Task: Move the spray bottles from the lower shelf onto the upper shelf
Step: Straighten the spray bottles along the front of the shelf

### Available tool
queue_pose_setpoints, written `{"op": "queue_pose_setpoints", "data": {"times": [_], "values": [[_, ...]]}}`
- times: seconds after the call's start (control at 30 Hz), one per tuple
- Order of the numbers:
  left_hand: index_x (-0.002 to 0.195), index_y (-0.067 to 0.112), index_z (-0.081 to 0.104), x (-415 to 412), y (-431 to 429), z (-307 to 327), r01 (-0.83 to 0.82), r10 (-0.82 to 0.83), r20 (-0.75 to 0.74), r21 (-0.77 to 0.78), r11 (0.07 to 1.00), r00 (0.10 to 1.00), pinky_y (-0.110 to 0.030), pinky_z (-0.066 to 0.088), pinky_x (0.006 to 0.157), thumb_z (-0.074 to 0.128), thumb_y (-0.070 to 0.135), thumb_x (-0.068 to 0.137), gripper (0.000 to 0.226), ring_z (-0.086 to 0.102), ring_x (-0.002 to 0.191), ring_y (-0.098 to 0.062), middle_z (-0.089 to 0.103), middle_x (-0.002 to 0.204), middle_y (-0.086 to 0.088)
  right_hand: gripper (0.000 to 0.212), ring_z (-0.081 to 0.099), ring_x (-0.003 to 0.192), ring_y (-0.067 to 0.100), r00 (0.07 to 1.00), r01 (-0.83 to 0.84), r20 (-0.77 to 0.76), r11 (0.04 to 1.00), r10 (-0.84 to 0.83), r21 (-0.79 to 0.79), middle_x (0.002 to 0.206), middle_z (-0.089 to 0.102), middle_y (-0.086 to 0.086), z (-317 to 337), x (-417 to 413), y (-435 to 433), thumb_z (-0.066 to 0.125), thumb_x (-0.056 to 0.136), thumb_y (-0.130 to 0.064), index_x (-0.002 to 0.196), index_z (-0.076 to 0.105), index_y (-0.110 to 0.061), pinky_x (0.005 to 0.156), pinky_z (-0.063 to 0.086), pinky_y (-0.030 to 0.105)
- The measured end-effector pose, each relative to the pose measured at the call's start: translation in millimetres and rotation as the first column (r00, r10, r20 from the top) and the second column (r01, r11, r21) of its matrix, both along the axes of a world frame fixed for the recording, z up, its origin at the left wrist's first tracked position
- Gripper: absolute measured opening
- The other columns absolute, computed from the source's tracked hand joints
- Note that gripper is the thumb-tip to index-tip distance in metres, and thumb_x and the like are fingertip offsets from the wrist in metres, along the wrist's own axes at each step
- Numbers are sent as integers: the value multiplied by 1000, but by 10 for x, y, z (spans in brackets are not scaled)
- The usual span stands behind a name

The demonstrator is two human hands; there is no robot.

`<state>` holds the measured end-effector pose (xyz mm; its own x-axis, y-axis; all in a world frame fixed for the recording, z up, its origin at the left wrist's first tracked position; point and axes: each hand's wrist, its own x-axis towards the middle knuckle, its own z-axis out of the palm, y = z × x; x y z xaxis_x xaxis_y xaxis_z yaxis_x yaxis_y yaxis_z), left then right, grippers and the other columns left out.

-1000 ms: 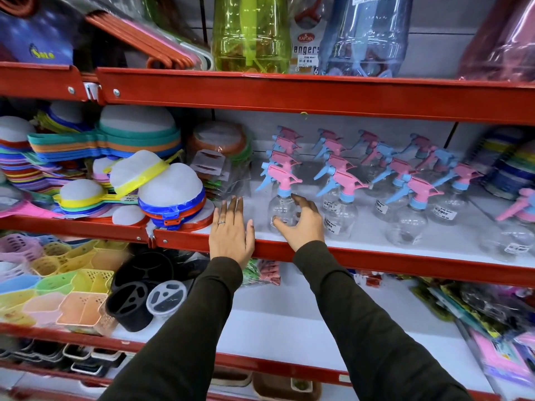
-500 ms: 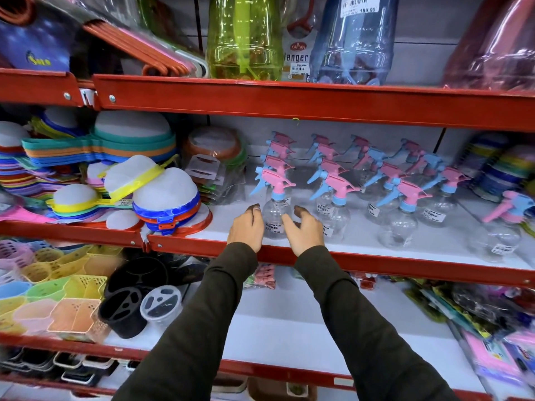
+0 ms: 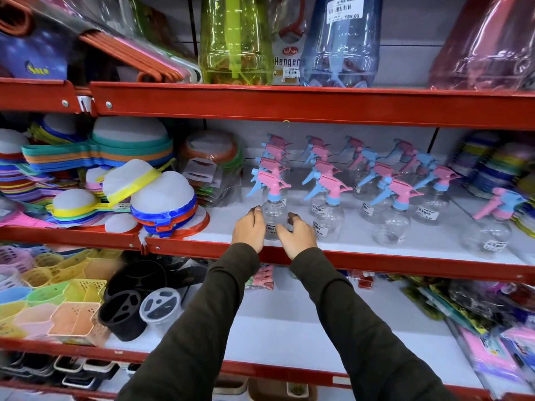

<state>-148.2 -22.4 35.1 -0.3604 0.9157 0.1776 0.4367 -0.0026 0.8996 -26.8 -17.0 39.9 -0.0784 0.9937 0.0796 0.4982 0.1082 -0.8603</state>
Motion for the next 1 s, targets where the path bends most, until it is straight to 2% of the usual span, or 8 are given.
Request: {"op": "queue_pose_setpoints", "data": {"times": [0.23, 0.33, 0.43, 0.6, 0.7, 0.8, 0.93, 1.0], "values": [[96, 13, 56, 22, -19, -35, -20, 20, -42, -5, 1000, 999, -34, 38, 86, 27, 36, 105, 38, 58, 98, -35, 65, 107, -20, 64, 47, 136, 30, 999, -10, 31, 1000, 10, 2, 149, 49, 13, 40, 24, -28, 57, 92, -34, 149, 39, -10, 112, 38, 35], [123, 6, 57, 55, -64, -58, -68, 69, -36, 35, 997, 997, -39, 43, 98, 29, 33, 106, 43, 56, 117, -38, 61, 126, -22, 63, 50, 134, 29, 1000, 15, -18, 1000, -14, 21, 150, 47, 11, 22, 82, -67, 59, 92, -32, 148, 40, -10, 112, 39, 35], [140, 7, 47, 159, -175, -107, -171, 176, -7, 203, 964, 984, -35, 34, 109, 31, 30, 105, 45, 47, 129, -28, 50, 139, -16, 50, 60, 119, 24, 989, 72, -132, 994, -60, 85, 139, 57, 7, -15, 215, -153, 62, 92, -25, 139, 51, -14, 106, 45, 31], [126, 11, 56, 542, -311, -157, -133, 158, -24, 428, 894, 987, -29, 36, 102, 29, 32, 102, 41, 50, 115, -18, 52, 123, -7, 35, 61, 96, 13, 950, 233, -266, 938, -163, 258, 120, 60, 1, -52, 551, -263, 63, 88, -9, 121, 61, -17, 94, 54, 33], [119, 12, 58, 825, -306, -163, -41, 64, -41, 411, 911, 997, -32, 40, 100, 29, 31, 102, 39, 53, 113, -21, 56, 119, -7, 39, 58, 96, 11, 924, 318, -306, 902, -227, 293, 124, 50, 0, -69, 801, -276, 64, 87, -6, 124, 56, -17, 91, 50, 25], [124, 6, 57, 1079, -236, -129, 18, -5, -44, 310, 951, 999, -28, 38, 99, 28, 29, 104, 42, 54, 115, -27, 59, 122, -14, 46, 55, 114, 25, 931, 317, -257, 924, -260, 215, 136, 44, 9, -53, 1029, -206, 63, 91, -11, 135, 49, -12, 103, 47, 36], [141, 6, 48, 1252, -105, -76, 56, -50, -57, 106, 993, 997, -34, 36, 107, 27, 33, 107, 48, 49, 130, -32, 52, 144, -16, 55, 47, 135, 30, 979, 172, -122, 984, -166, 45, 153, 38, 12, 37, 1198, -72, 51, 99, -19, 151, 35, -12, 115, 37, 42], [133, 3, 52, 1273, -44, -53, 67, -63, -83, 55, 996, 995, -38, 39, 104, 24, 39, 106, 53, 52, 124, -36, 56, 137, -21, 55, 45, 138, 31, 991, 105, -80, 994, -104, 11, 156, 38, 11, 75, 1219, -33, 47, 100, -18, 153, 31, -13, 117, 35, 41]]}}
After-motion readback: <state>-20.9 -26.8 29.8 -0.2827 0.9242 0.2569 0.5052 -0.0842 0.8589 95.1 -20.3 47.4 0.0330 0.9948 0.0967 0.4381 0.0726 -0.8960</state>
